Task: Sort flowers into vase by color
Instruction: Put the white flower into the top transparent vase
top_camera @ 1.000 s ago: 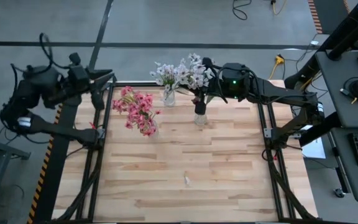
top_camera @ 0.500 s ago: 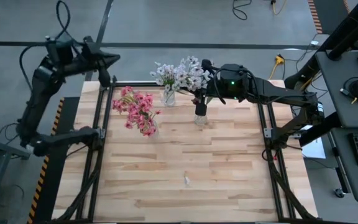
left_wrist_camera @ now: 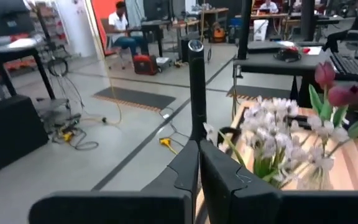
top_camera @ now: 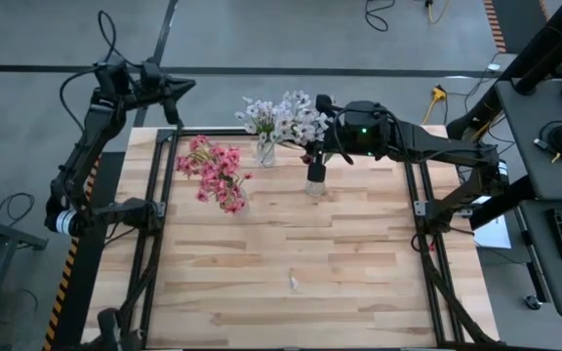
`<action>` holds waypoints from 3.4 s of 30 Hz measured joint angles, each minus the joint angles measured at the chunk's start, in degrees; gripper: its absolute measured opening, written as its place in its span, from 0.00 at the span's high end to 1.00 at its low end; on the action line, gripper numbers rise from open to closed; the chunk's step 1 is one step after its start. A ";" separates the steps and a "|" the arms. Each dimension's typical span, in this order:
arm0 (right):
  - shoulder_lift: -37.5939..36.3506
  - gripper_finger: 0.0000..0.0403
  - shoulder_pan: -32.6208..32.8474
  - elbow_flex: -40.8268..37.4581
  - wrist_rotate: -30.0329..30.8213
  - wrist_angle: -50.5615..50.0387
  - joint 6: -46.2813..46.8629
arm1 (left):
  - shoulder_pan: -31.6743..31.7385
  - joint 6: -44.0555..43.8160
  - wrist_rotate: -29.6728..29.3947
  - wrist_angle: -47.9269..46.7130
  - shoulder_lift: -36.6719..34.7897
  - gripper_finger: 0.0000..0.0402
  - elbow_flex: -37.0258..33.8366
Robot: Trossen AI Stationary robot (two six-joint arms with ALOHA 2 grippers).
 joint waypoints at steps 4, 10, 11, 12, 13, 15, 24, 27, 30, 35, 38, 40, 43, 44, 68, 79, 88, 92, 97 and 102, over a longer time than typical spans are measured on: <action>0.00 0.96 0.00 0.00 0.00 -0.53 -0.31 | -0.26 0.13 -0.07 0.06 -0.37 1.00 -2.28; 0.00 0.96 0.00 0.00 0.00 -0.53 -0.43 | -0.62 0.79 -0.56 0.53 -0.40 1.00 -3.75; 0.00 0.96 0.02 0.00 0.00 -0.53 -0.44 | -0.86 0.78 -0.53 0.93 -0.28 1.00 -3.66; 0.00 0.96 0.00 0.00 0.00 -0.53 -0.44 | -1.33 0.60 -0.53 1.72 -0.09 1.00 -3.63; 0.00 0.96 0.01 0.00 0.00 -0.53 -0.44 | -1.99 0.11 -0.55 2.96 0.27 1.00 -3.63; 0.00 0.96 0.00 0.00 0.00 -0.53 -0.42 | -3.91 -0.61 -0.57 5.71 1.36 1.00 -3.63; 0.02 0.96 0.01 0.00 0.00 -0.94 0.46 | -7.72 -3.03 -0.56 11.97 7.37 1.00 -2.33; 0.02 0.96 0.00 0.00 0.00 -0.96 0.44 | -7.88 -3.29 -0.46 11.83 8.23 1.00 -2.13; 0.02 0.96 0.00 0.00 0.00 -1.01 0.50 | -7.74 -3.64 -0.59 11.60 8.02 1.00 -2.13; 0.02 0.96 0.01 0.00 -0.02 -1.03 0.63 | -8.04 -8.16 -0.47 11.96 2.73 1.00 0.21; 0.02 0.96 0.00 0.00 -0.01 -0.98 0.65 | -10.15 -10.91 0.26 10.40 0.18 1.00 2.10; 0.02 0.96 0.01 0.00 0.00 -0.82 0.66 | -12.54 -11.05 0.48 8.16 -1.22 1.00 4.07; 0.02 0.96 0.01 0.00 0.01 -0.67 1.62 | -16.85 -11.37 -3.18 3.30 -2.32 1.00 9.78; 0.00 0.96 0.02 0.00 0.00 -0.73 1.96 | -18.38 -11.46 -4.49 0.88 -2.35 1.00 11.95; -6.14 0.96 1.76 0.00 -0.18 -3.87 5.58 | -83.80 -8.62 -76.59 -19.72 -4.92 1.00 21.54; 0.45 0.96 1.90 0.00 -4.09 -0.36 3.38 | -98.67 -8.57 -94.36 -19.67 -3.71 1.00 21.41; 6.64 0.96 1.62 -0.02 -4.63 2.51 -1.65 | -99.27 -11.13 -94.16 -24.44 -3.87 1.00 21.04; 8.09 0.96 0.92 -0.02 -8.13 4.37 -2.18 | -99.27 -12.08 -94.17 -25.98 -4.31 1.00 20.36; 9.38 0.96 -0.66 -1.69 -8.80 6.33 -4.66 | -99.26 -11.19 -94.63 -26.03 -6.24 1.00 17.37; 10.51 0.96 -2.54 -3.89 -8.72 8.14 -7.54 | -99.23 -10.52 -94.65 -25.96 -9.42 1.00 12.99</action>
